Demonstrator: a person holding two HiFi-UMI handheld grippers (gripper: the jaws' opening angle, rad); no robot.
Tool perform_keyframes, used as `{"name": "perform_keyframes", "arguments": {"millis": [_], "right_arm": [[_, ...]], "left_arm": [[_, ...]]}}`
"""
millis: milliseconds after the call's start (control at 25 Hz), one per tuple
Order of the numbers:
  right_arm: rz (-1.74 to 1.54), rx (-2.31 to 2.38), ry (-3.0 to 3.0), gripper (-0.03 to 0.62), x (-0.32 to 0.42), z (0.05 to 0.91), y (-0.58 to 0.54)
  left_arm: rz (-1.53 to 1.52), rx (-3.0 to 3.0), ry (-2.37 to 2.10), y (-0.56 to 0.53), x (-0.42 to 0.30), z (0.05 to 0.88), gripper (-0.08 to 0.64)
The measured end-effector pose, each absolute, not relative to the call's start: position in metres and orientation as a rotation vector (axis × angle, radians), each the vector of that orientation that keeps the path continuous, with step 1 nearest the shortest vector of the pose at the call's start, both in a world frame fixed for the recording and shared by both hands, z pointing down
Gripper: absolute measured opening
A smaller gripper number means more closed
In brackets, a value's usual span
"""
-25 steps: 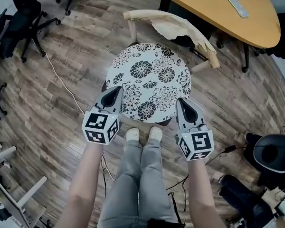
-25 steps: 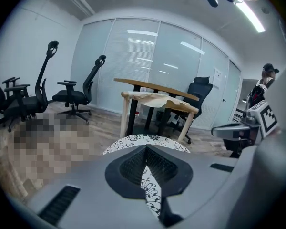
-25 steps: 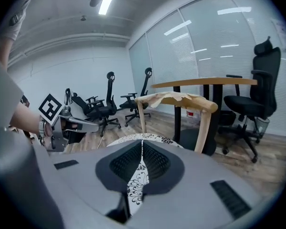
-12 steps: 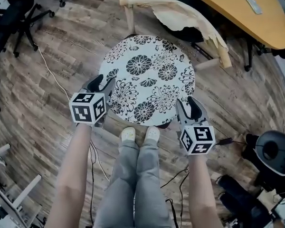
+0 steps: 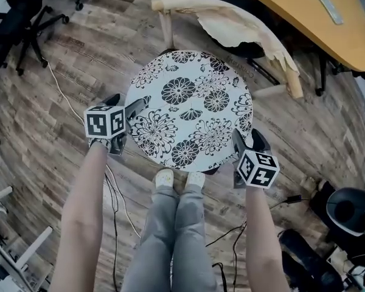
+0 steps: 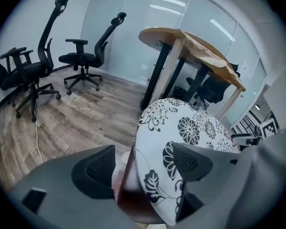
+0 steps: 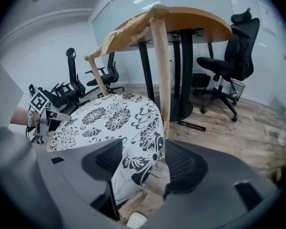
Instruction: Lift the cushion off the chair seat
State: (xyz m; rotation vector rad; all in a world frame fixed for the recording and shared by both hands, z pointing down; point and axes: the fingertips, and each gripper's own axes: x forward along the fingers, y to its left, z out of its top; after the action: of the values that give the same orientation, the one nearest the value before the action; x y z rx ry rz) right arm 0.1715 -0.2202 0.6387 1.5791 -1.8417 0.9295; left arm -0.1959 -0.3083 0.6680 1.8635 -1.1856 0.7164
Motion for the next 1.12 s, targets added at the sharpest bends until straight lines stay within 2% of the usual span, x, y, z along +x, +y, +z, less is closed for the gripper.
{"name": "perform_keyframes", "arguments": {"millis": [360,480,720,840,1040,1120], "right_arm": [[0.982,1.538,-1.782,0.276,0.175,0.673,-0.221],[0.991,1.536,-1.791,0.245,0.172,0.673,-0.221],[0.965,1.571,-1.823,0.178,0.165,0.662,-0.220],[0.944,1.586,-1.831,0.105,0.162,0.654,-0.221],[0.854,1.553,-1.854,0.052,0.153,0.641,-0.222],[0.820,1.538,-1.860,0.048,0.149,0.636,-0.223]], "left_arm": [[0.740,1.830,-1.185,-0.313,-0.196,0.690,0.350],[0.741,1.880,-1.173,-0.312,-0.187,0.686,0.268],[0.664,1.931,-1.195,-0.311,-0.176,0.670,0.230],[0.631,1.938,-1.201,-0.312,-0.174,0.661,0.225],[0.573,1.983,-1.211,-0.312,-0.178,0.639,0.068],[0.571,2.025,-1.192,-0.309,-0.175,0.631,0.040]]}}
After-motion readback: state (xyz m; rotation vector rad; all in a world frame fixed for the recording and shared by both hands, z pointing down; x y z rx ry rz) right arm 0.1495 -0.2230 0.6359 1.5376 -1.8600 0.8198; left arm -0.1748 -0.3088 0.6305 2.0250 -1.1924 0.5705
